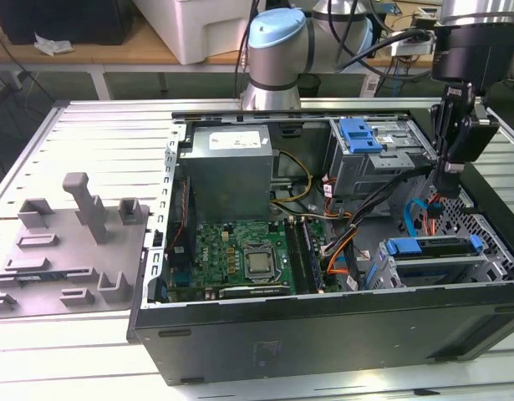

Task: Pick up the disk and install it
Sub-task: 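Insert the first disk wire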

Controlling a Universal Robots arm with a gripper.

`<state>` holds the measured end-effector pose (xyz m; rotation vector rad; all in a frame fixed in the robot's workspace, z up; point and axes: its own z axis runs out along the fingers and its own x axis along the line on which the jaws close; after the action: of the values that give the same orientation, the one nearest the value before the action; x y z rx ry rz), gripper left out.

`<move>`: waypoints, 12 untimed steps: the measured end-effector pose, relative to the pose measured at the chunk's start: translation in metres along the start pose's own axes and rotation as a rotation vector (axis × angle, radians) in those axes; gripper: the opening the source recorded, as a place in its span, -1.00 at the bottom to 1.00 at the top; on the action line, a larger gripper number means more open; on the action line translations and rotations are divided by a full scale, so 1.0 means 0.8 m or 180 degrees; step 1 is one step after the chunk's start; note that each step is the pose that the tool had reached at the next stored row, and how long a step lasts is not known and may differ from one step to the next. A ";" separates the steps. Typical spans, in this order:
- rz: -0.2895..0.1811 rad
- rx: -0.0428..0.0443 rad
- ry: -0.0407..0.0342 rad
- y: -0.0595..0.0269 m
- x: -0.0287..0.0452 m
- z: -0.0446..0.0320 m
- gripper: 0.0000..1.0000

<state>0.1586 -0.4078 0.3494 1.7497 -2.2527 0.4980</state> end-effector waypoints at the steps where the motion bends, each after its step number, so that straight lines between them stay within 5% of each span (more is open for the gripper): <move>1: 0.0003 0.0003 -0.0009 0.000 0.0014 0.0002 -0.66; 8: 0.0017 0.0024 -0.0092 0.003 0.0159 0.0026 -0.66; 12: 0.0018 0.0029 -0.0119 0.004 0.0227 0.0039 -0.66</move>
<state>0.1510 -0.4244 0.3534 1.7721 -2.2847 0.4815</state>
